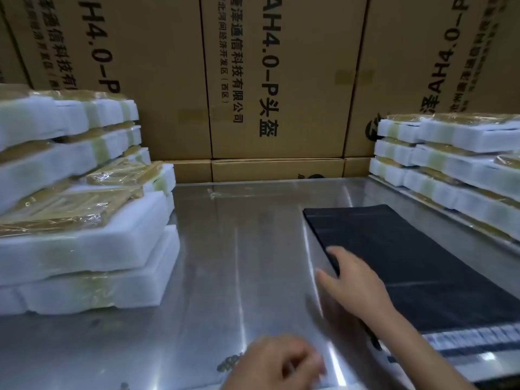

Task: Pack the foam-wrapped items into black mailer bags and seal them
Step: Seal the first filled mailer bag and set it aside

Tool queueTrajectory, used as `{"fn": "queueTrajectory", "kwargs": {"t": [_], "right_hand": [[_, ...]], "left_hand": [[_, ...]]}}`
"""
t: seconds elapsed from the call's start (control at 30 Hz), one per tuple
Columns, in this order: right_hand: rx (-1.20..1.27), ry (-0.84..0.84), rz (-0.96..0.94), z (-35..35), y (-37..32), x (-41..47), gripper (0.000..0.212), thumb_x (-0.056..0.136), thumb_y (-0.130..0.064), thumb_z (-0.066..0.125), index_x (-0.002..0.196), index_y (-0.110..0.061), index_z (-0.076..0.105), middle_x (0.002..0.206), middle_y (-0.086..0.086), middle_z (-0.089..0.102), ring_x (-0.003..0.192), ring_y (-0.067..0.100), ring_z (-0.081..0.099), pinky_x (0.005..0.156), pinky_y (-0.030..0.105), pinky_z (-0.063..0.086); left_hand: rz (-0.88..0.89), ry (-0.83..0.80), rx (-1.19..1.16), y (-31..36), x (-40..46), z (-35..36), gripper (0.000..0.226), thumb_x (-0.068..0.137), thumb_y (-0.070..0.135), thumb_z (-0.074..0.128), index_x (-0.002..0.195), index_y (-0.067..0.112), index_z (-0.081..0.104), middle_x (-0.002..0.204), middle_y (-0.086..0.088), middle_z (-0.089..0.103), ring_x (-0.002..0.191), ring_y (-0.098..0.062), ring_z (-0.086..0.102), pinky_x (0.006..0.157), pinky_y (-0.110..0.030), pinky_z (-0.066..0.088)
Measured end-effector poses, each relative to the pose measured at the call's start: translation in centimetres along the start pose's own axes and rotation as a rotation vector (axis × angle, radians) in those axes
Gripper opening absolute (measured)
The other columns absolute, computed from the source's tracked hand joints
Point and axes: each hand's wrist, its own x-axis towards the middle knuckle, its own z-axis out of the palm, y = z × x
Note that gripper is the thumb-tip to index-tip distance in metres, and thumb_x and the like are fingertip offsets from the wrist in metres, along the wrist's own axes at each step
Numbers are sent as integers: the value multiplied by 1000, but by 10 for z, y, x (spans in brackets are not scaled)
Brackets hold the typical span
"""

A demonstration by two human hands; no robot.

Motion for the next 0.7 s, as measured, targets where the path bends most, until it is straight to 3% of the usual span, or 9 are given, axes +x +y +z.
{"fn": "queueTrajectory", "kwargs": {"t": [0.07, 0.1, 0.23, 0.3, 0.4, 0.5, 0.57, 0.63, 0.7], "right_hand": [[-193, -126, 204, -1, 3, 23, 80, 91, -59, 44, 151, -15, 18, 157, 10, 20, 143, 28, 21, 111, 44, 27], [-256, -173, 275, 1, 4, 32, 77, 94, -58, 39, 151, -12, 16, 158, 12, 18, 144, 31, 19, 113, 46, 24], [-514, -30, 178, 23, -5, 40, 32, 99, -19, 33, 125, -9, 49, 129, 9, 54, 118, 27, 51, 100, 42, 35], [-615, -43, 117, 25, -21, 38, 32, 96, -6, 34, 119, -10, 56, 121, 7, 61, 109, 25, 58, 92, 37, 37], [-593, -118, 32, 25, -45, 42, 33, 93, -4, 38, 117, -11, 60, 120, 7, 62, 109, 26, 60, 81, 33, 40], [-377, -273, 69, 14, -82, 50, 35, 96, -15, 38, 125, -8, 57, 130, 13, 57, 118, 31, 54, 84, 34, 42], [7, -443, 152, 7, -108, 55, 43, 102, -26, 33, 137, -5, 46, 141, 16, 47, 126, 34, 48, 95, 37, 41], [569, -601, 253, 3, -125, 60, 54, 102, -40, 37, 147, -10, 32, 148, 15, 39, 130, 32, 45, 93, 39, 44], [824, -539, 265, 2, -128, 63, 55, 100, -43, 41, 147, -14, 32, 144, 13, 45, 125, 29, 51, 90, 38, 48]], "left_hand": [[0, 3, -63, 5, 28, -32, 32, 87, 55, 45, 79, 33, 66, 75, 17, 66, 73, 5, 61, 75, -25, 51], [-28, 30, -63, 1, 38, -35, 33, 88, 50, 46, 78, 27, 68, 75, 14, 67, 73, 2, 62, 77, -29, 51], [-71, 77, -25, 1, 50, -32, 35, 84, 50, 43, 74, 26, 67, 69, 20, 65, 72, -2, 63, 75, -32, 51], [-47, 127, 3, -4, 54, -32, 34, 84, 51, 42, 76, 28, 67, 68, 23, 63, 71, -1, 62, 73, -31, 51], [36, 196, 86, -6, 52, -31, 36, 86, 49, 42, 76, 23, 65, 68, 15, 58, 69, -5, 57, 68, -34, 49], [229, 266, 137, 12, 54, -33, 25, 88, 39, 45, 79, 23, 62, 77, 13, 56, 75, -9, 55, 67, -35, 47], [294, 313, 181, 24, 60, -35, 20, 86, 33, 46, 84, 24, 64, 84, 13, 61, 79, -7, 55, 67, -27, 46], [253, 300, 166, 30, 64, -40, 23, 85, 35, 45, 90, 25, 65, 91, 14, 63, 85, -3, 56, 70, -27, 49], [114, 166, 134, 24, 69, -44, 29, 87, 43, 42, 106, 31, 60, 107, 17, 61, 99, -1, 55, 80, -32, 51]]}}
